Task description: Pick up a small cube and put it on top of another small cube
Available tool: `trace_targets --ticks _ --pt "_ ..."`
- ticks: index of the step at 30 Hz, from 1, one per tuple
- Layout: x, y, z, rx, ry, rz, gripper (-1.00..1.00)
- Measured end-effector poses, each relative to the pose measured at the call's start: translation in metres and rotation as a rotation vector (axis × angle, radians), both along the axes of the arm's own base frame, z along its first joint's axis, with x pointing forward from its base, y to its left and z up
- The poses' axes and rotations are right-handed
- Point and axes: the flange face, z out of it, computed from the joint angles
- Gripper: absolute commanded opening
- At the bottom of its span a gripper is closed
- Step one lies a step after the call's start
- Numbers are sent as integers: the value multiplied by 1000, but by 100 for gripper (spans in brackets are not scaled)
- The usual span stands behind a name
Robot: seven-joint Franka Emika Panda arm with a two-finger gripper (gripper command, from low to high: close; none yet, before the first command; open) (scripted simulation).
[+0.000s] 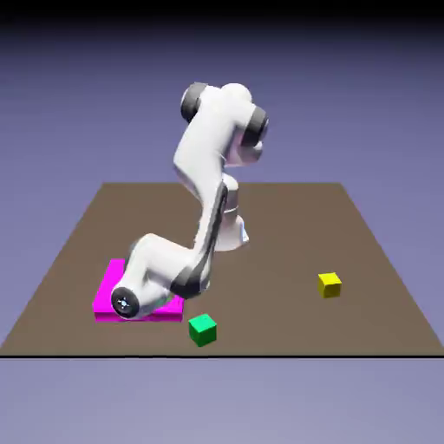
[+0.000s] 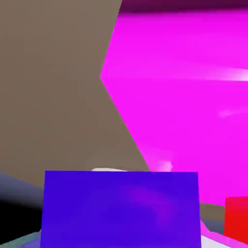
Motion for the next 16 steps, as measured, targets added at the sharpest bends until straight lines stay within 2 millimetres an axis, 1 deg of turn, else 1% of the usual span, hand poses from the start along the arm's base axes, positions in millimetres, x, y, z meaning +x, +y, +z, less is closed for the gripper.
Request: trace_targets --ticks 2,5,7,8,9,14,15,16 --pt "-10 -18 8 -30 50 21 -100" --pt "-23 -44 26 -77 124 43 -100" --pt "-47 -60 32 -100 183 11 -100" --pt "-49 -70 40 -101 184 -32 -100" --pt "-49 -70 40 -101 184 -32 -100" --pt "-95 -58 11 -101 183 -32 -100" --pt "-97 -57 10 -101 183 -32 100" --pt "-97 -58 10 -101 184 -31 100"
